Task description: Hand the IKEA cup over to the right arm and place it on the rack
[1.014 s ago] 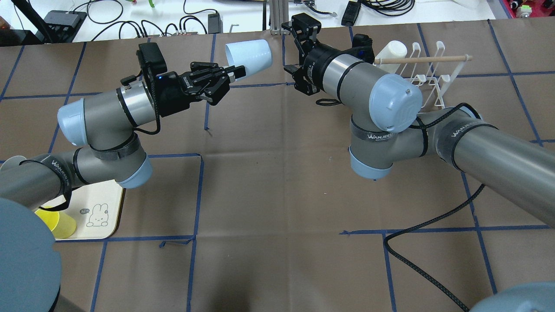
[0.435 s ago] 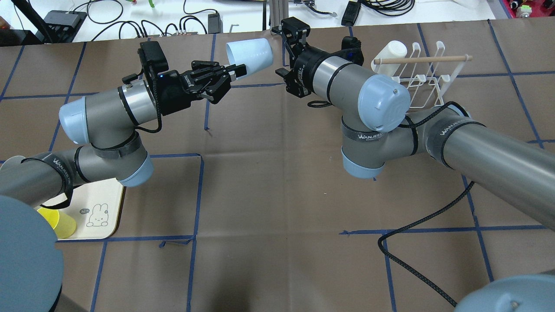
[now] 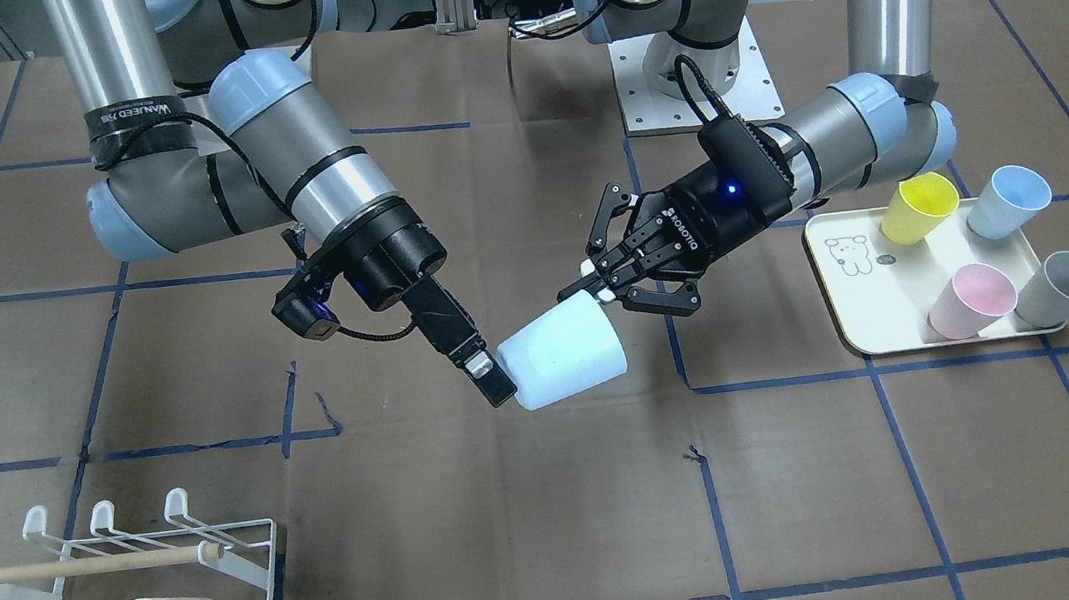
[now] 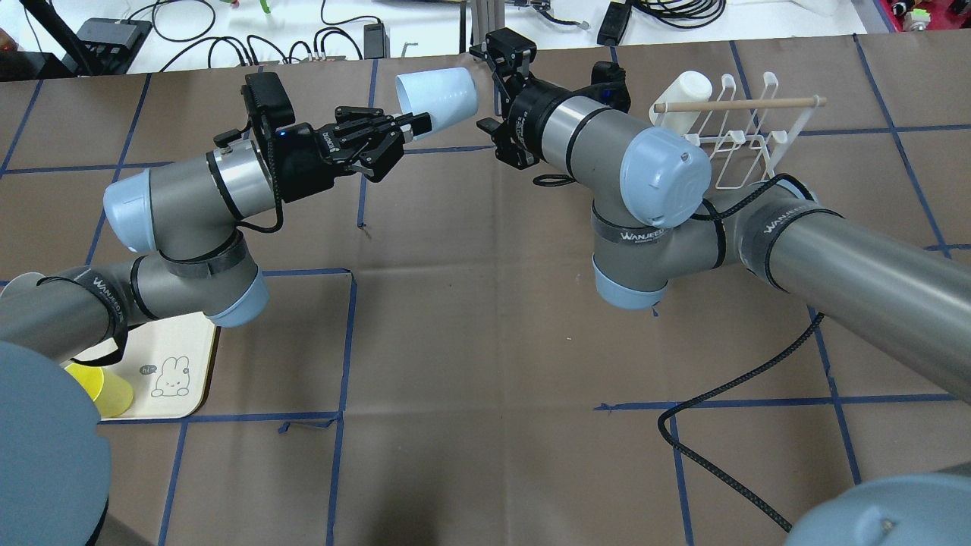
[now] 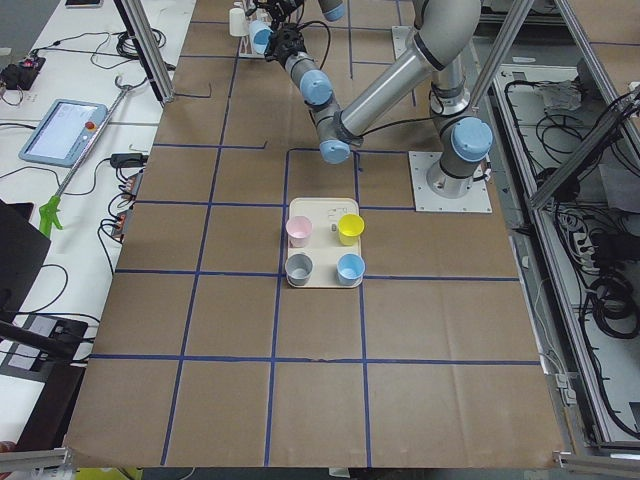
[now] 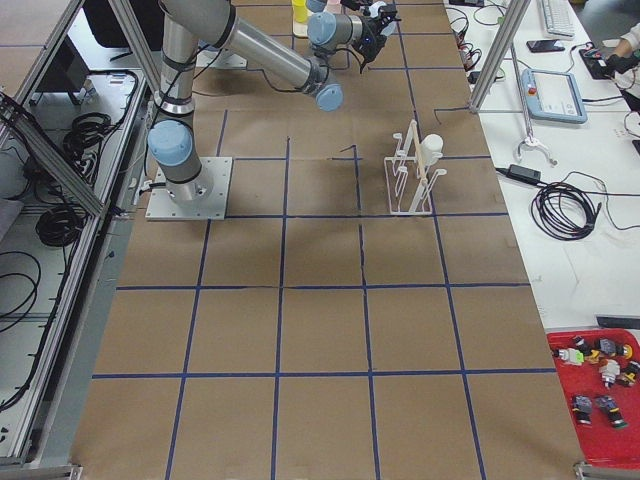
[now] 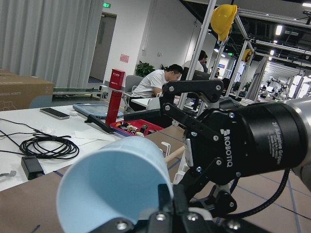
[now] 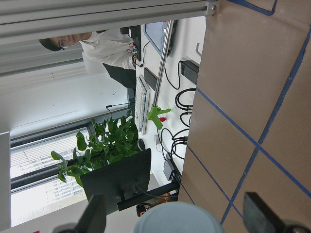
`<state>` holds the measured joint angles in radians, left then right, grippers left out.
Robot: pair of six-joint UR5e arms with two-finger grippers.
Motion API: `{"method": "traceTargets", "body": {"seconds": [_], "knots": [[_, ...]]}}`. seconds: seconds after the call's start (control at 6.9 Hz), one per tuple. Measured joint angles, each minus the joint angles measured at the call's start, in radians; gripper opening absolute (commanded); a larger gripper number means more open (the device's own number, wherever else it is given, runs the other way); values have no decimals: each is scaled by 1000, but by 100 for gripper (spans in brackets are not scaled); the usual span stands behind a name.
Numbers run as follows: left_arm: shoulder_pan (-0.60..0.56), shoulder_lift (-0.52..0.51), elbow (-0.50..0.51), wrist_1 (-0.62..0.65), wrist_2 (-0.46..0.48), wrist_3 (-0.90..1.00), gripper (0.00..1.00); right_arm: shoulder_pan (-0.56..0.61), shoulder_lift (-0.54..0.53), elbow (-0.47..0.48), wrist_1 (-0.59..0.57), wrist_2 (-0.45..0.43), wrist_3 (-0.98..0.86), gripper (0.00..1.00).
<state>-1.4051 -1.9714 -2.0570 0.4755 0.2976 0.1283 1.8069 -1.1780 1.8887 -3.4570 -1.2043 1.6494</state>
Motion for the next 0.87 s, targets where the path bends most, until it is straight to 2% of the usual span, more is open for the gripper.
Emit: {"method": "traceTargets", "body": {"seconds": [0.87], "knots": [[0, 0, 0, 0, 0, -1, 1, 48, 13, -28, 4, -17, 37, 98]]}}
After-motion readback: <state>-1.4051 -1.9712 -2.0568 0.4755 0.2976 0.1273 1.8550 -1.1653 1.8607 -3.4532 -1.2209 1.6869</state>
